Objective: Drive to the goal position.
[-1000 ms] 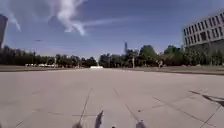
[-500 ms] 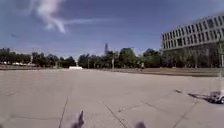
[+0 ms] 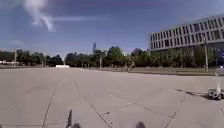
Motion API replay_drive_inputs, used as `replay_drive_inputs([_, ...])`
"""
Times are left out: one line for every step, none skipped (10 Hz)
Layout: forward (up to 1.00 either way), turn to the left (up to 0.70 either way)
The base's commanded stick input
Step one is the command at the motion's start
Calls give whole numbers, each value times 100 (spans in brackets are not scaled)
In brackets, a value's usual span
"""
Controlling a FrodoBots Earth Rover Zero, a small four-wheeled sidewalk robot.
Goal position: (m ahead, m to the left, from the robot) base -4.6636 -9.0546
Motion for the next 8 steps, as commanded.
replay_drive_inputs([70, -2])
replay_drive_inputs([70, -2])
replay_drive_inputs([70, -2])
replay_drive_inputs([70, -2])
replay_drive_inputs([70, 2])
replay_drive_inputs([70, 7])
replay_drive_inputs([70, 10])
replay_drive_inputs([70, 12])
